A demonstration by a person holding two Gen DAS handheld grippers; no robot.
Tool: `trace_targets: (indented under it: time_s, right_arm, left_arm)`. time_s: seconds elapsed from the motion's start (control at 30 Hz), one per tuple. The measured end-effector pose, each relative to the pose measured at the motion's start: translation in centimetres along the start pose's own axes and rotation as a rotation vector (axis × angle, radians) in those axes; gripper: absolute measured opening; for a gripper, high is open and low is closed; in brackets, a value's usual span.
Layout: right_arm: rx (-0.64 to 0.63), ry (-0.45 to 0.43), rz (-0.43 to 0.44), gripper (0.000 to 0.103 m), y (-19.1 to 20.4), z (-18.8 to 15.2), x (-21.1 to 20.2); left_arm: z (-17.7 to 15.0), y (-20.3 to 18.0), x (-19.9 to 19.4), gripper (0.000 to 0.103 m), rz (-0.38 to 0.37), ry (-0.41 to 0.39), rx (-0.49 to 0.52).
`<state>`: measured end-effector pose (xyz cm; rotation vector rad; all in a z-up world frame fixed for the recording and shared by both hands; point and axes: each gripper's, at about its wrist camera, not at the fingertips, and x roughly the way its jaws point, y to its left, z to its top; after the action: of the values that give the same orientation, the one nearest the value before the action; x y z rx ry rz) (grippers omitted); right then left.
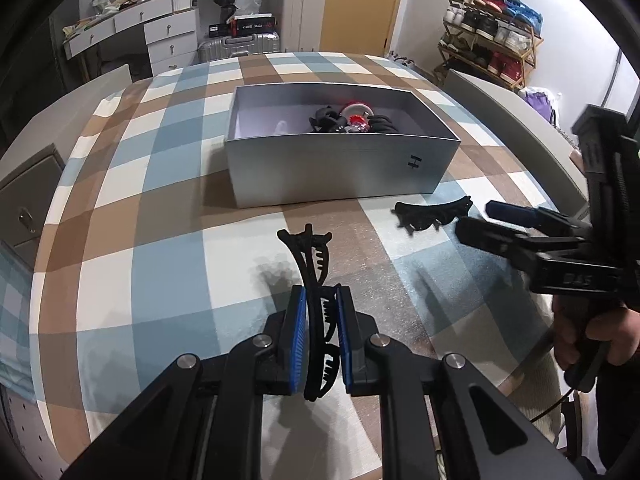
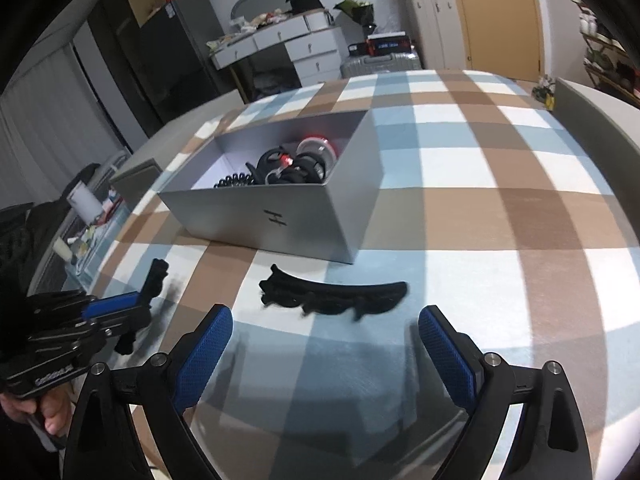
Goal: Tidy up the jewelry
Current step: 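Close the right tool on the long black comb while the left tool holds its comb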
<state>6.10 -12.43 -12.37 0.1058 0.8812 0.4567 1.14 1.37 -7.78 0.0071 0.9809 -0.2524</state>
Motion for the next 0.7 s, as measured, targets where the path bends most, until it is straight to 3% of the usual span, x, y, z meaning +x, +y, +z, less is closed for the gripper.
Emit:
trace_targets:
  time_s: [0.17, 0.43, 0.5, 0.63, 0.7]
  right_arm:
    - [0.004, 0.021, -0.019, 0.096, 1.0, 0.9, 1.4]
    - [-0.085, 0.037, -0.151, 0.095, 3.2, 1.4, 3.3]
    - [-0.119, 0.038, -0.18, 0.084, 3.7, 1.3, 3.4]
    - [-0.144, 0.03, -0.193, 0.072, 3.8, 1.0, 3.2]
    - [-0.139, 0.026, -0.191, 0.072, 3.7, 0.9, 2.9]
  left_arm:
    - [-0.1, 0.8, -0.1, 0.01, -0.015, -0.006, -0.019]
    - [-0.6, 1.8, -0.2, 0.01, -0.02, -0.007, -0.04]
    - [-0.7, 2.0, -0.2, 0.01, -0.021, -0.007, -0.043]
    - [-1.0, 2.3, -0.3, 0.01, -0.022, -0.009, -0.053]
    - [-1.0, 2.4, -0.4, 0.01, -0.022, -0.012, -0.055]
